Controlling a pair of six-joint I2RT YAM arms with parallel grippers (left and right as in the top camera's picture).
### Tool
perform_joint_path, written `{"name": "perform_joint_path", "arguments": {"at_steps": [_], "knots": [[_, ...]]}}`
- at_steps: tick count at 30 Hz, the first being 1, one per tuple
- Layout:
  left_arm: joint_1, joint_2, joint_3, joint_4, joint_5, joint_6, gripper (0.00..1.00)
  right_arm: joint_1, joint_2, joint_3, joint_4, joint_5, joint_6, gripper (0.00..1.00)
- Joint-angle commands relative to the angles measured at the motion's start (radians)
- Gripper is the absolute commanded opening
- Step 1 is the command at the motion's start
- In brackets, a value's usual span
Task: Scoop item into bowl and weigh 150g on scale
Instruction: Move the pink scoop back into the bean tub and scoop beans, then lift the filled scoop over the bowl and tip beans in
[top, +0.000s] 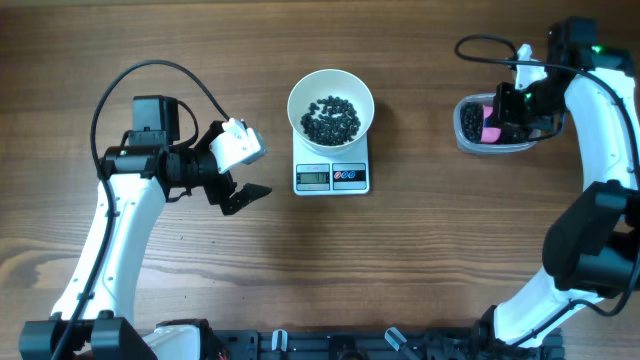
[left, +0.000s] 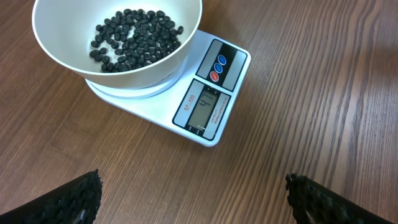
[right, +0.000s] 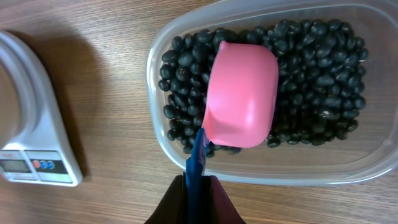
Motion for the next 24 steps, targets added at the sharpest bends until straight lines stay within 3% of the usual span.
{"name": "perform_joint_path", "arguments": {"at_steps": [1,12,24], "knots": [[0.003,0.004,0.006,0.0,0.005,-0.006,1.0,-0.037,0.027,-0.016,-0.013,-0.141,0.008,0.04],[0.003,0.004,0.006,0.0,0.005,-0.006,1.0,-0.246,0.027,-0.016,-0.024,-0.285,-0.029,0.04],[0.003,0.004,0.006,0.0,0.005,-0.006,1.0,-0.44,0.027,-0.016,-0.081,-0.58,-0.185,0.04]]}}
